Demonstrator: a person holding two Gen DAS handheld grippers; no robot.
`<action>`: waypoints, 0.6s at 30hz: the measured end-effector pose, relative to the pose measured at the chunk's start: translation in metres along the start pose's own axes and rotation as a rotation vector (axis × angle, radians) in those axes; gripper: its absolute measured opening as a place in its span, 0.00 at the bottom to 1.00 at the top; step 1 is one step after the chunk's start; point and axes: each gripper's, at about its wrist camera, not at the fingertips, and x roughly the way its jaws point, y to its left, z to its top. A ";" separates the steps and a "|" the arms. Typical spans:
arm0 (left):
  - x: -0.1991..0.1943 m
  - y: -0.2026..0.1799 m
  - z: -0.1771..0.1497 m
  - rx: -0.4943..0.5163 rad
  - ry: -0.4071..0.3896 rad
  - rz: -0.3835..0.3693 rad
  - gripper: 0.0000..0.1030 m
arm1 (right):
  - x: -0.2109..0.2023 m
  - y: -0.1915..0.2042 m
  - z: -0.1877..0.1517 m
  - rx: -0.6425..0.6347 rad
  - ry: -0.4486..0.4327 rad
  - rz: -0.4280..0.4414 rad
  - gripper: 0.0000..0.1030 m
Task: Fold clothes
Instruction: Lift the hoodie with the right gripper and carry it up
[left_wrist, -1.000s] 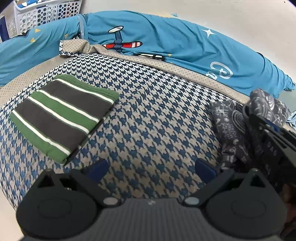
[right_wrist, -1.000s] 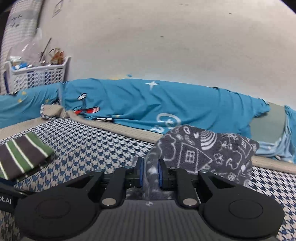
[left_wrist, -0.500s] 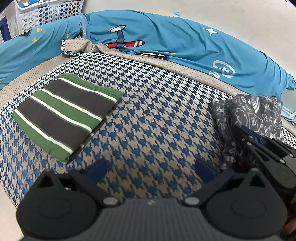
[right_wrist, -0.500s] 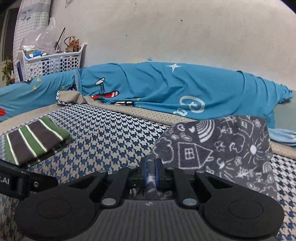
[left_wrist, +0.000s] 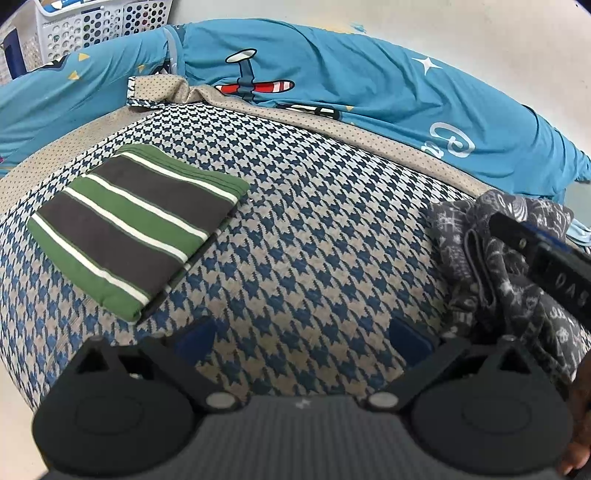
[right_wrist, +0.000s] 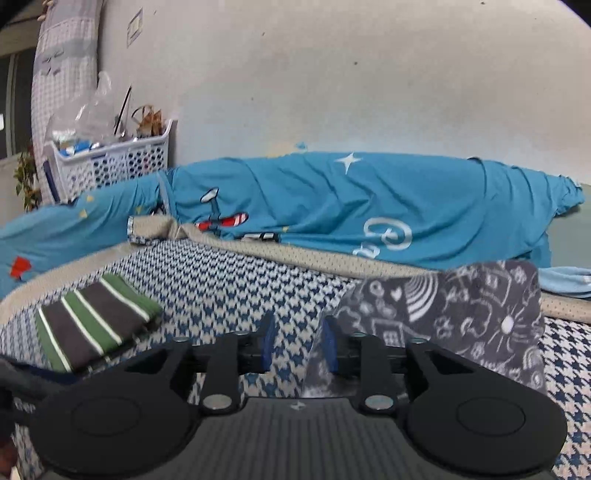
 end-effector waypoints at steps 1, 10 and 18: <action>0.000 0.001 0.000 -0.002 0.000 -0.001 0.98 | 0.000 -0.001 0.002 -0.004 -0.006 -0.009 0.37; -0.001 -0.005 0.000 0.001 0.005 -0.017 0.98 | 0.032 -0.017 0.006 0.014 0.077 -0.095 0.44; 0.001 -0.009 -0.003 0.008 0.015 -0.020 0.98 | 0.057 -0.025 -0.010 0.057 0.142 -0.111 0.14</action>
